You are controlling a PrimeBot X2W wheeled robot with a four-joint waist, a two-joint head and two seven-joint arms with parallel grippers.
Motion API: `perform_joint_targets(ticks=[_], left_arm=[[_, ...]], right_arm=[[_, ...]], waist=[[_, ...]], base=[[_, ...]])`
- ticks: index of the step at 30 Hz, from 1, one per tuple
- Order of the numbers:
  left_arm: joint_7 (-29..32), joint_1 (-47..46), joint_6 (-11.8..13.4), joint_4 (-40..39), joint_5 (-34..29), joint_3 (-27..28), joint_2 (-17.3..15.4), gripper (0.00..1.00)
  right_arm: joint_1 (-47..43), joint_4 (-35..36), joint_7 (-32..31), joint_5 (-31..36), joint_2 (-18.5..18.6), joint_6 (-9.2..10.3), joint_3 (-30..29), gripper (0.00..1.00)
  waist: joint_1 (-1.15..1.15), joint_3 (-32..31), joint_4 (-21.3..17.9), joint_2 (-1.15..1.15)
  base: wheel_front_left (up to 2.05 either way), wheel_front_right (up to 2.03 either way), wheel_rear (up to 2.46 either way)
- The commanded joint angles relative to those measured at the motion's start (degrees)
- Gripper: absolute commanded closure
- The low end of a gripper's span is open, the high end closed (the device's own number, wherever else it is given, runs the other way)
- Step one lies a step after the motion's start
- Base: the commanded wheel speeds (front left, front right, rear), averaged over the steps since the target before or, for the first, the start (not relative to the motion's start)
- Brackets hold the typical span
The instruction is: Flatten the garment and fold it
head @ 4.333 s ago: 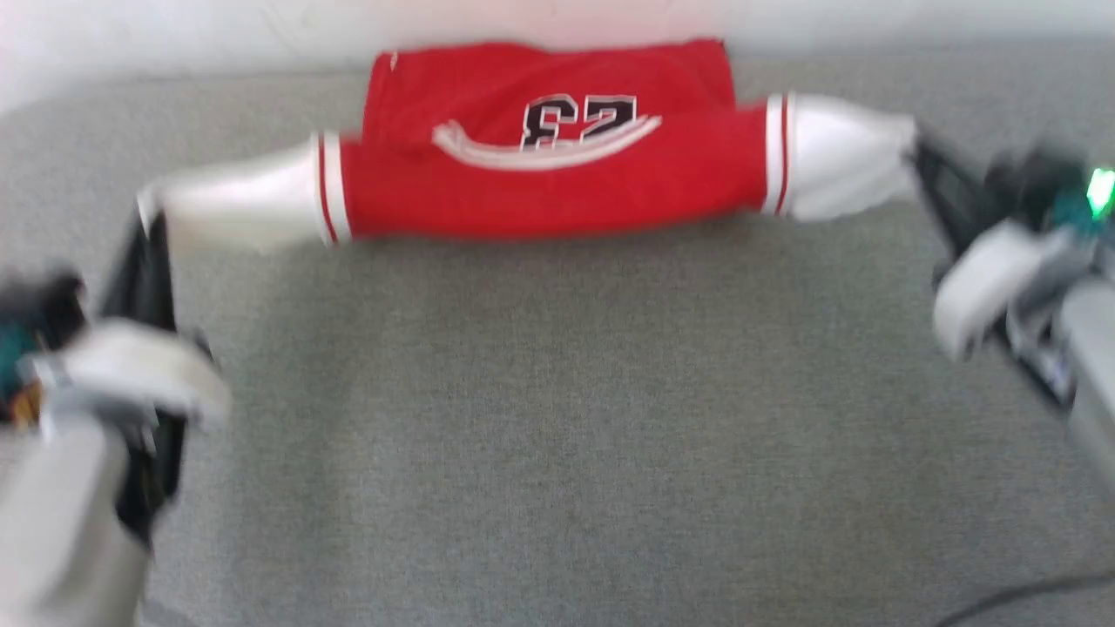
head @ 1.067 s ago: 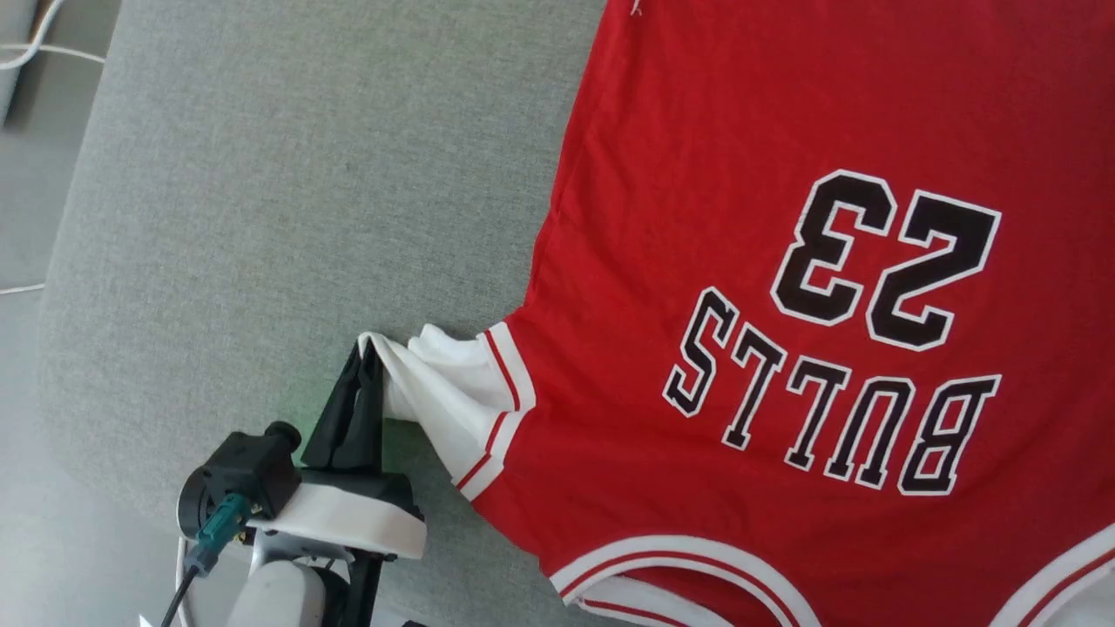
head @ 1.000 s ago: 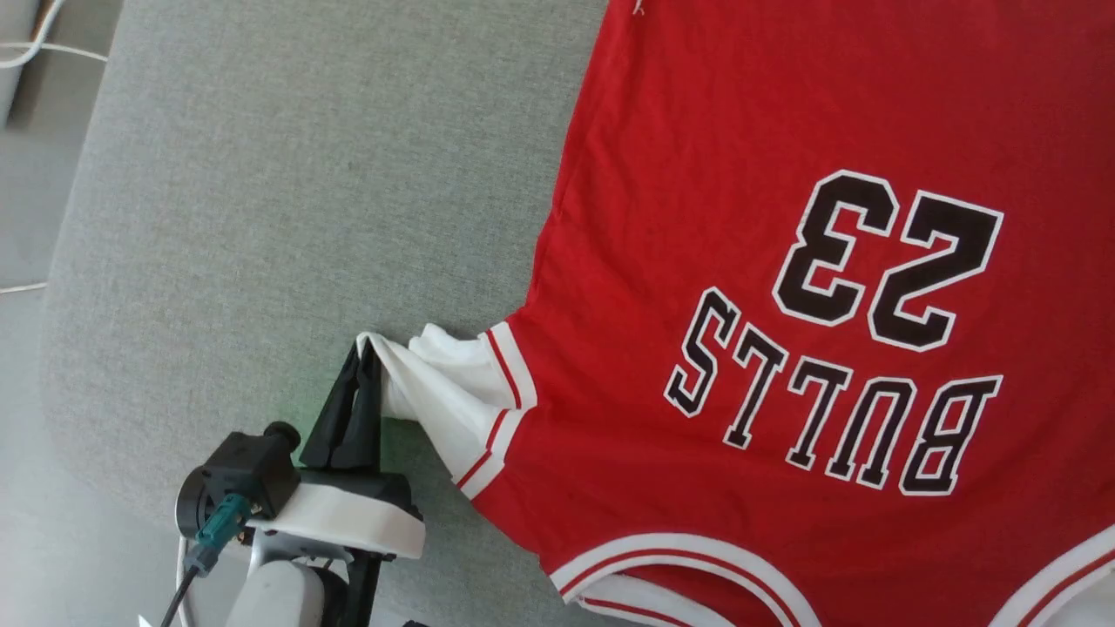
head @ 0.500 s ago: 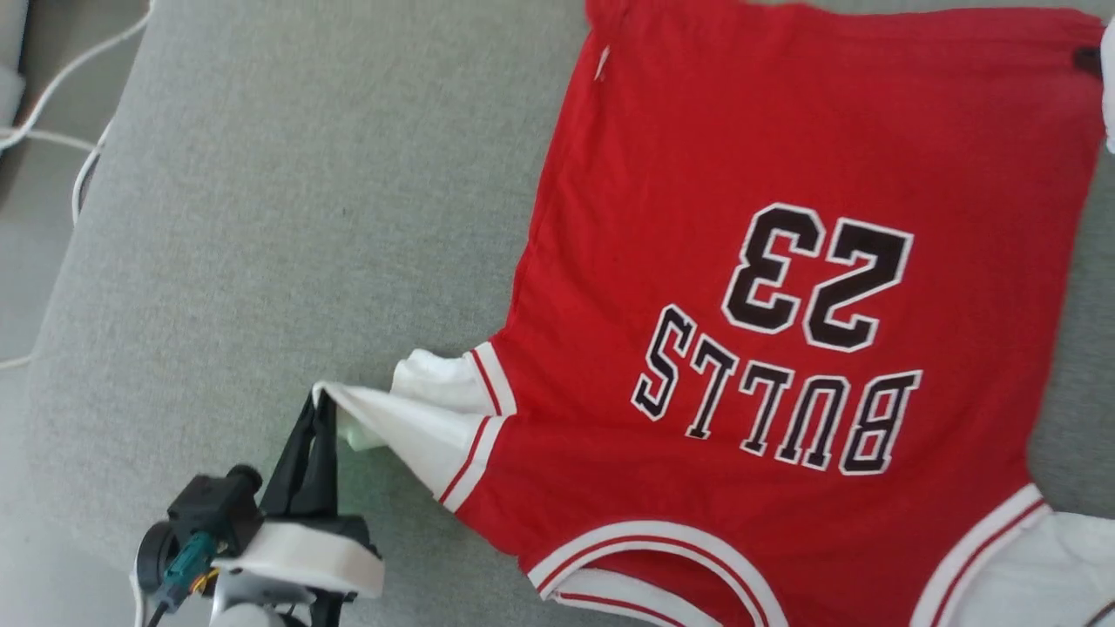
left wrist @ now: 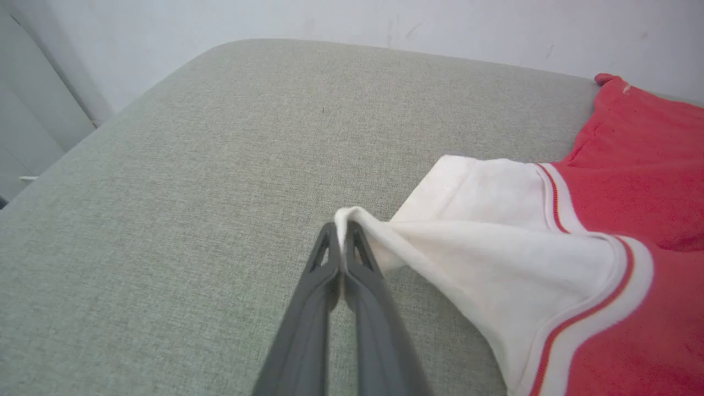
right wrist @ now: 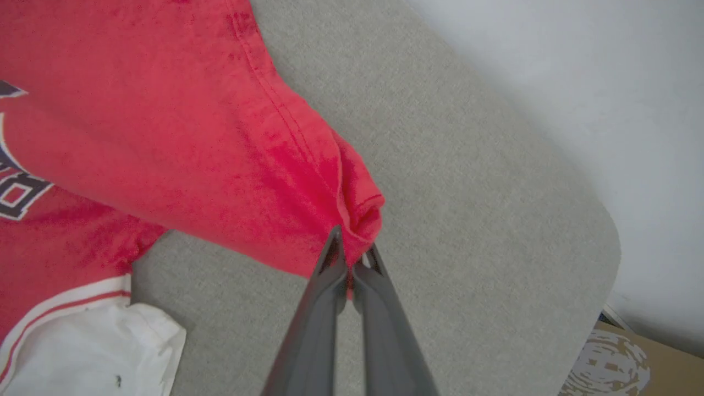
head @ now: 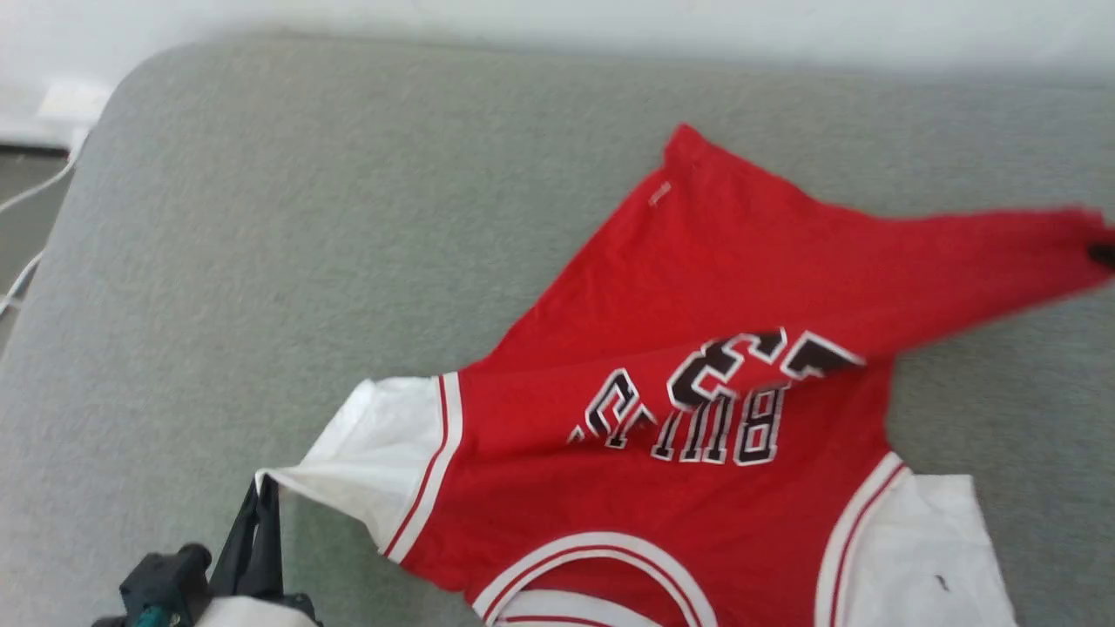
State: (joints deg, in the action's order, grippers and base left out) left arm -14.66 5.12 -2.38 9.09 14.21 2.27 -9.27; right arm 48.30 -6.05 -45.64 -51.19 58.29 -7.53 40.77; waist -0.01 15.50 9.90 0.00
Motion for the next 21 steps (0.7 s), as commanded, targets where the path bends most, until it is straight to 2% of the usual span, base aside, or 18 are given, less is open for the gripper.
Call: perform_joint_targets(ticks=[1, 6, 10, 15, 21], left_arm=[[-0.02, 1.01, 0.48, -0.18, 0.37, 0.42, -0.43, 1.00], [0.38, 2.63, 0.73, -0.55, 0.92, 0.83, -0.82, 1.00], [0.66, 3.33, 0.90, -0.76, 1.23, 0.89, -1.00, 1.00], [0.79, 3.70, 1.06, -0.83, 1.49, 0.80, -1.20, 1.00], [1.00, 3.31, 1.12, -0.50, 1.68, 0.24, -1.23, 1.00]], right_arm=[[-2.43, 1.50, 0.70, -0.91, 1.74, 0.04, 0.05, 1.00], [-13.03, 6.63, 2.56, -4.24, 8.48, 0.04, 0.74, 1.00], [-22.57, 8.24, 5.36, -6.20, 11.24, 0.04, 1.10, 1.00], [-34.51, 8.12, 9.27, -8.09, 11.49, 0.04, 1.57, 1.00], [-44.38, 5.80, 11.74, -6.42, 7.40, 0.04, 2.53, 1.00]], waist=[[0.01, -4.33, -4.64, 0.00], [0.01, -5.53, -6.65, 0.00], [0.01, -5.70, -7.65, 0.00], [0.01, -5.61, -8.21, 0.00], [0.01, -5.24, -8.22, 0.00]], base=[[0.00, 0.00, 0.00], [0.00, 0.00, 0.00], [0.00, 0.00, 0.00], [0.00, 0.00, 0.00], [0.00, 0.00, 0.00]])
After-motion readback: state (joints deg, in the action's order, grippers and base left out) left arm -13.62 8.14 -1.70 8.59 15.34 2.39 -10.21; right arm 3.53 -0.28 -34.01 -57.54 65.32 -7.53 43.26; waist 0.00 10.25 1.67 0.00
